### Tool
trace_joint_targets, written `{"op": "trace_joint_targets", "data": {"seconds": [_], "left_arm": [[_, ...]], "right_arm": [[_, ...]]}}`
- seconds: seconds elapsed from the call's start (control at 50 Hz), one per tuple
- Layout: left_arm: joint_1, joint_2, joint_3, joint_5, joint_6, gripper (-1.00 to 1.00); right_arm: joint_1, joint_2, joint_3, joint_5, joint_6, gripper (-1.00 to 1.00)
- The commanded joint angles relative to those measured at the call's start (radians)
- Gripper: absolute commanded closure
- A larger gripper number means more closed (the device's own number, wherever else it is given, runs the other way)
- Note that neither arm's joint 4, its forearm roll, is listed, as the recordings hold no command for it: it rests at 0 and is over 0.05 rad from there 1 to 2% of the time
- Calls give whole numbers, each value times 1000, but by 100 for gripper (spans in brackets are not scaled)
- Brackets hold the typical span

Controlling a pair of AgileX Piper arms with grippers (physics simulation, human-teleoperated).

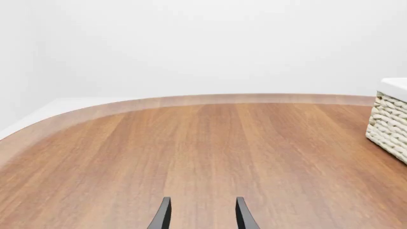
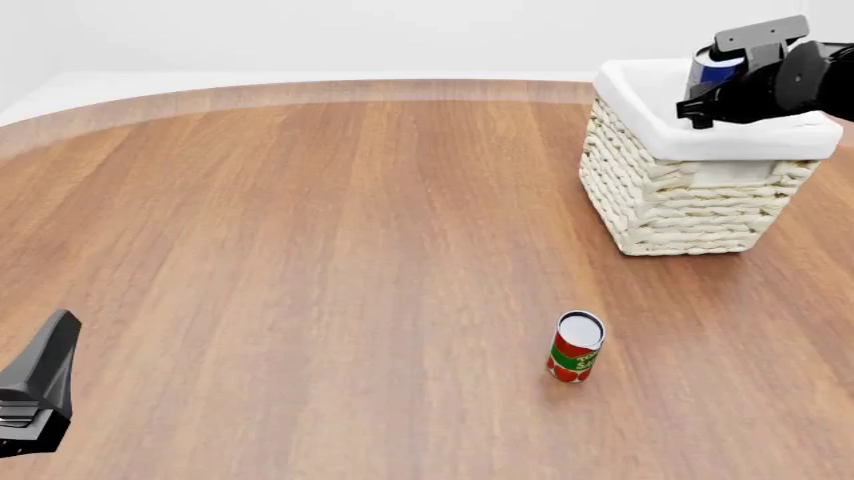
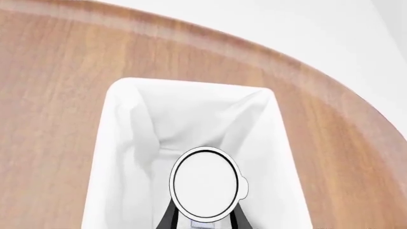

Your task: Pick up the alphabet soup and the cream cheese box, and put them in the basket.

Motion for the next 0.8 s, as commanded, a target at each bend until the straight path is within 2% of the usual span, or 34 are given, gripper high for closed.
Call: {"op": "trace_joint_targets", "data": {"seconds": [0.02,0.5,0.52,0.8], "left_arm": [[0,0,0,0,0,-100],[0,0,0,0,0,-100],[0,0,0,0,0,-100],[0,0,0,0,0,-100]], "right_arm": [[1,7,-27,21,29,100],[-7,13,-36,34,46,100],[-9,9,-31,27,47,-100],[-10,-14,-7,-7,71,-100]]}}
